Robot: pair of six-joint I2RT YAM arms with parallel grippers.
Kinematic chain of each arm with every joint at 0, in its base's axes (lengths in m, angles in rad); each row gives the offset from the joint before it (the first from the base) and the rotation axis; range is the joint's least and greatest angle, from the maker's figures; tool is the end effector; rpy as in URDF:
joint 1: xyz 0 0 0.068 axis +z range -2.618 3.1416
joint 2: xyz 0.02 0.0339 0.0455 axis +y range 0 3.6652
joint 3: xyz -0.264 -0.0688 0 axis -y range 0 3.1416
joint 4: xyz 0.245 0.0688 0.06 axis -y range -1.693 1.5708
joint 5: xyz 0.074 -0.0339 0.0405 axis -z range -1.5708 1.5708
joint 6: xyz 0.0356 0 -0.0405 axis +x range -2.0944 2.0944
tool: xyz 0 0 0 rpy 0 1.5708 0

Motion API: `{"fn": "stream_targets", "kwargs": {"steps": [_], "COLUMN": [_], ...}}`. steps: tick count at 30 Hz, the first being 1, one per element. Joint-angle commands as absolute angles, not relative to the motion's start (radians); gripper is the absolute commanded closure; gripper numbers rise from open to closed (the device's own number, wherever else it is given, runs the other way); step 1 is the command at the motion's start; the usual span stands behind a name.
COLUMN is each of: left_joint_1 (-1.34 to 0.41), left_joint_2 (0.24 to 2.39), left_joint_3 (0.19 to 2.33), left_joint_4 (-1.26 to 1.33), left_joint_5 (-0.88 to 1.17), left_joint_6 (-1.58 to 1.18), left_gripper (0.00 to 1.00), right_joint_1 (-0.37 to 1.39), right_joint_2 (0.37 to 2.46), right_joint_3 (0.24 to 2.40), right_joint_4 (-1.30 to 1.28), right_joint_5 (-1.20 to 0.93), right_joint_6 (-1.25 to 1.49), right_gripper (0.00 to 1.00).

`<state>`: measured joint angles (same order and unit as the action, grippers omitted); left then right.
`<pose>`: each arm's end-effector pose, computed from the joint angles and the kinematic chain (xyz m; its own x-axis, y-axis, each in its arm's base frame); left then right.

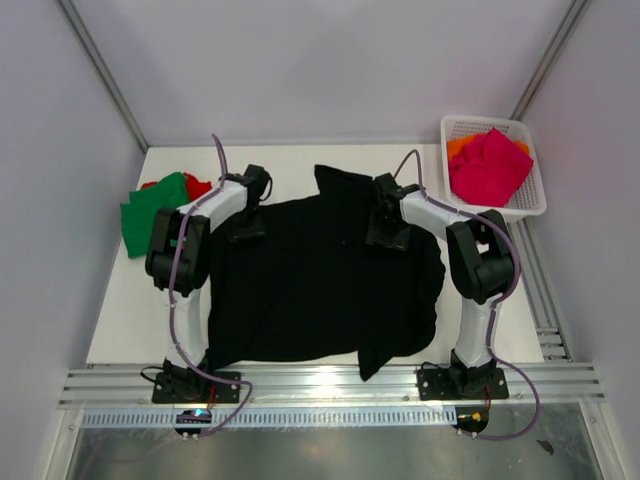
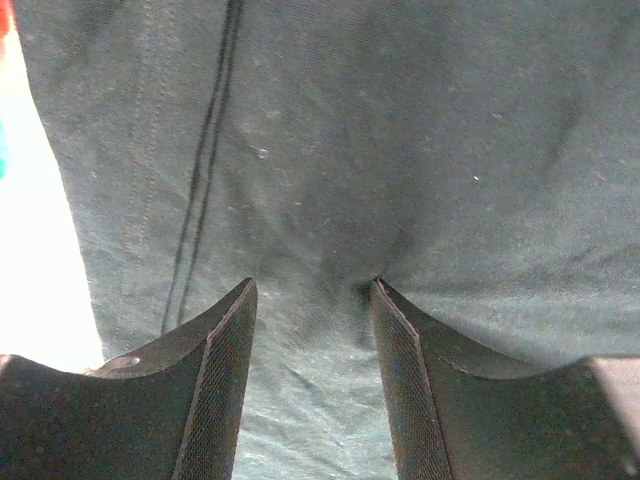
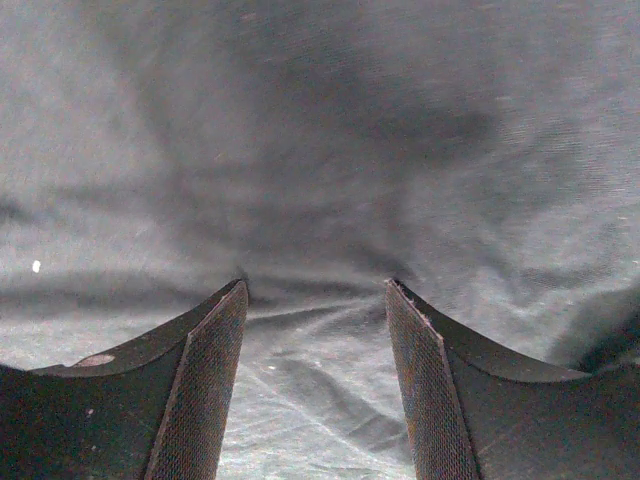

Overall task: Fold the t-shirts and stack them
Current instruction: Flatten out the tshirt

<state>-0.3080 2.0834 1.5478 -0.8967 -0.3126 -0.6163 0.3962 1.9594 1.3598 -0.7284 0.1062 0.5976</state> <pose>0.3899 -0.1126 0.1633 -0.9135 -0.2866 -0.2887 -0.3432 0.9240 0.1688 0.3543 0.1441 0.1629 -0.9430 0.2120 -0.2566 0.2060 0.9773 0.0502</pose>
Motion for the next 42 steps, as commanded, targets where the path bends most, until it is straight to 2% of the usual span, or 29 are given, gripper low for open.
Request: {"fn": "stream_targets", "kwargs": {"steps": [1,19,27,34,40,42], "left_joint_1": [-0.249,-0.190,-0.193,-0.210,-0.215,-0.215], "left_joint_2": [2.076,2.062,1.962,1.910,1.902,1.917], "left_joint_3": [1.477,1.480,1.635,1.793,1.787,1.757], "left_joint_4": [-0.922,-0.910,-0.920,-0.956,-0.968,-0.969], "left_joint_5": [-0.373,-0.339,-0.216,-0.120,-0.195,-0.294], "left_joint_6": [-0.580,-0.560,-0.537,-0.483,-0.469,-0.477], "left_gripper": [0.48,0.48,0.48,0.47,0.47,0.47], "right_joint_1": [0.377,0.341,0.341,0.341,0.341,0.341], "right_joint_2": [1.971,1.905,1.747,1.720,1.752,1.769], "right_joint_3": [1.359,1.263,1.206,1.298,1.370,1.414], "right_joint_4": [-0.776,-0.701,-0.503,-0.486,-0.495,-0.503], "right_joint_5": [0.133,0.135,0.112,0.104,0.107,0.117], "right_joint_6": [0.620,0.588,0.523,0.476,0.442,0.414], "right_gripper": [0.37,0.37,0.38,0.37,0.38,0.38]}}
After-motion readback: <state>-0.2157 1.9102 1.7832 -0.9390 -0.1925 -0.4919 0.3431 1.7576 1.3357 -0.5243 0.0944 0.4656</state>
